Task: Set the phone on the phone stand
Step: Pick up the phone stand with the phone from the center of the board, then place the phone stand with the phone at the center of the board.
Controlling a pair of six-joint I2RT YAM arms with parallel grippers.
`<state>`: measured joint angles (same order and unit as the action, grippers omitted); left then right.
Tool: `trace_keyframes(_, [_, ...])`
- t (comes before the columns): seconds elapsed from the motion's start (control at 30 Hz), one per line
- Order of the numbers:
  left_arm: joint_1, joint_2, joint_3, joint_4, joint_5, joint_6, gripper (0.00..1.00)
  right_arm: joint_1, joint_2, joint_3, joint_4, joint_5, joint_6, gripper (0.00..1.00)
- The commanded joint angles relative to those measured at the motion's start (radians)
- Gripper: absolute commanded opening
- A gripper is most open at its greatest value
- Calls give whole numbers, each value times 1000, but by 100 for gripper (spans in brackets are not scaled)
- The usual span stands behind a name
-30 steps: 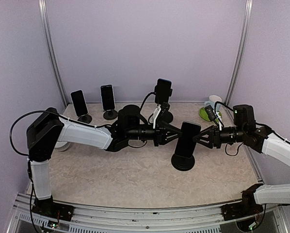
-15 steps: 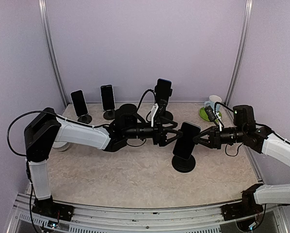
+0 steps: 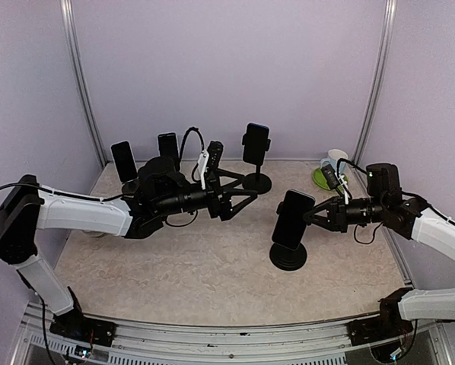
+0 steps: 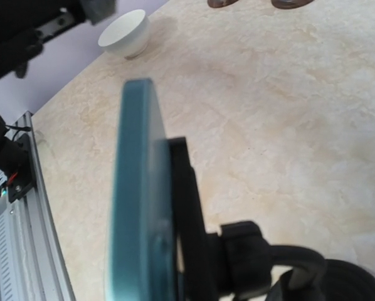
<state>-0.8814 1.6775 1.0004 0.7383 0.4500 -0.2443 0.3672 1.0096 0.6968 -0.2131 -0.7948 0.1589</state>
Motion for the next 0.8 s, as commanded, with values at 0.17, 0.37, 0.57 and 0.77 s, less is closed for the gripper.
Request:
trace_keyframes(0.17, [30, -170, -153, -24, -119, 24, 90, -4, -11, 154, 29, 77, 13, 7])
trace_keyframes(0.37, [27, -260, -257, -23, -147, 22, 99, -10, 61, 233, 57, 190, -19, 6])
trace_keyframes(0.57, [26, -320, -332, -28, -175, 17, 99, -26, 174, 316, 98, 296, -46, 5])
trace_keyframes(0.77, [26, -349, -366, -31, -197, 15, 99, -72, 286, 390, 173, 300, -74, 5])
